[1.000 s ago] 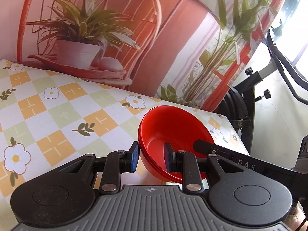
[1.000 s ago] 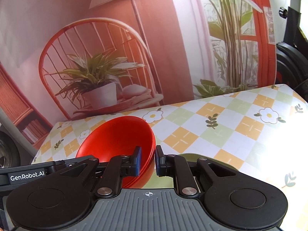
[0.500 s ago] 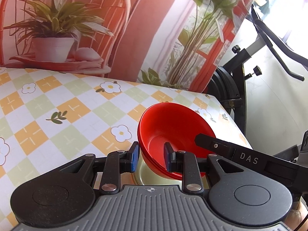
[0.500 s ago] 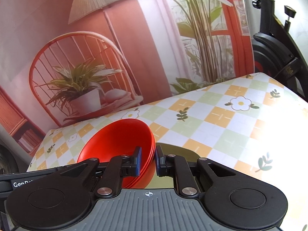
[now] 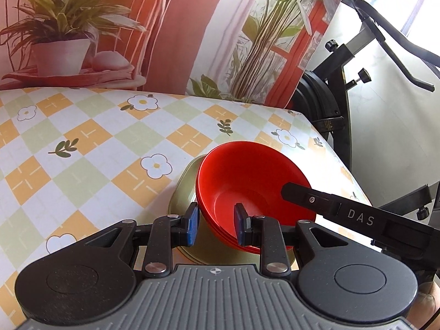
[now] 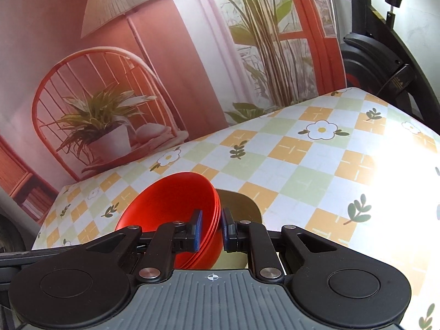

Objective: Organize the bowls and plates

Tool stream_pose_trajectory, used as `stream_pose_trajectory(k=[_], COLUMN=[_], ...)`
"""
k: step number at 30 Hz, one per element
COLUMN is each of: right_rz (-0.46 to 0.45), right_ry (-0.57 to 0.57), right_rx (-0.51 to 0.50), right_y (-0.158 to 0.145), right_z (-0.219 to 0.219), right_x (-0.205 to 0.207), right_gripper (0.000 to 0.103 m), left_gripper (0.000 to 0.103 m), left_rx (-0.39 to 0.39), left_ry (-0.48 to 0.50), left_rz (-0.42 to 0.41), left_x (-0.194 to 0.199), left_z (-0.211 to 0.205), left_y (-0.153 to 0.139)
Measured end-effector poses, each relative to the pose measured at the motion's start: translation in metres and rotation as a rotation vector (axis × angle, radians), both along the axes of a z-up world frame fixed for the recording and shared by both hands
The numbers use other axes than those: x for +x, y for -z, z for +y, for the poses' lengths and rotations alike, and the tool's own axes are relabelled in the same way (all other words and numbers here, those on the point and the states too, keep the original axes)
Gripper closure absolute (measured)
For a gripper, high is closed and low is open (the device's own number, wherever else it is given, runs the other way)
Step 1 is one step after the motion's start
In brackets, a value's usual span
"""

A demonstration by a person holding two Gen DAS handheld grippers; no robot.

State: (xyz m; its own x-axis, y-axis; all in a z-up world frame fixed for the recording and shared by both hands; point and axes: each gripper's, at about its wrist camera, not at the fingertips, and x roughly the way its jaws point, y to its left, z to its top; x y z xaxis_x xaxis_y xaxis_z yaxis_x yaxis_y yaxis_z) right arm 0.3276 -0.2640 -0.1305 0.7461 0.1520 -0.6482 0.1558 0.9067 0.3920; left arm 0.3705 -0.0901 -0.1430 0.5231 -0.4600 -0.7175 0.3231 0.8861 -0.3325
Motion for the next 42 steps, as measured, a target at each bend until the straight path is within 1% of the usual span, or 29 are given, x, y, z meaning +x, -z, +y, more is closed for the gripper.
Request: stream_pose_trajectory(k=[10,35,38,41,42], right_rz=[0.021,0.027,0.027,0.028,0.026], right_ry=[0.009,-0.002,-0.002,0.002,0.004], right_rx=[0.011,-0.005,-0.007,-0.013,-0.015], right_y=[0.011,0.013,0.012,0.012,0.010], right_z=[-0.002,-0.004,-0.003,-0.003,-0.003], right_x=[-0.013,-0.026,-0.026,-0.028,-0.028], right_gripper=[0.089,0.089,0.087,0.084,0.083], left_gripper=[0.076,0.076,0.075,0.071,0.067], left_rx=[0.017,0.019,0.025,0.032,0.039], left_ry=[0.017,0.041,0.046,0.049,0.048], left_rz=[0.009,0.012,0.007,-0.002,-0.010], left_x=[-0.007,-0.014,-0.014,-0.015,-0.016], left_z=[-0.004,-0.005,-0.006,-0.006,-0.006], left_y=[0.006,0.014,0.014,0.012,0.011])
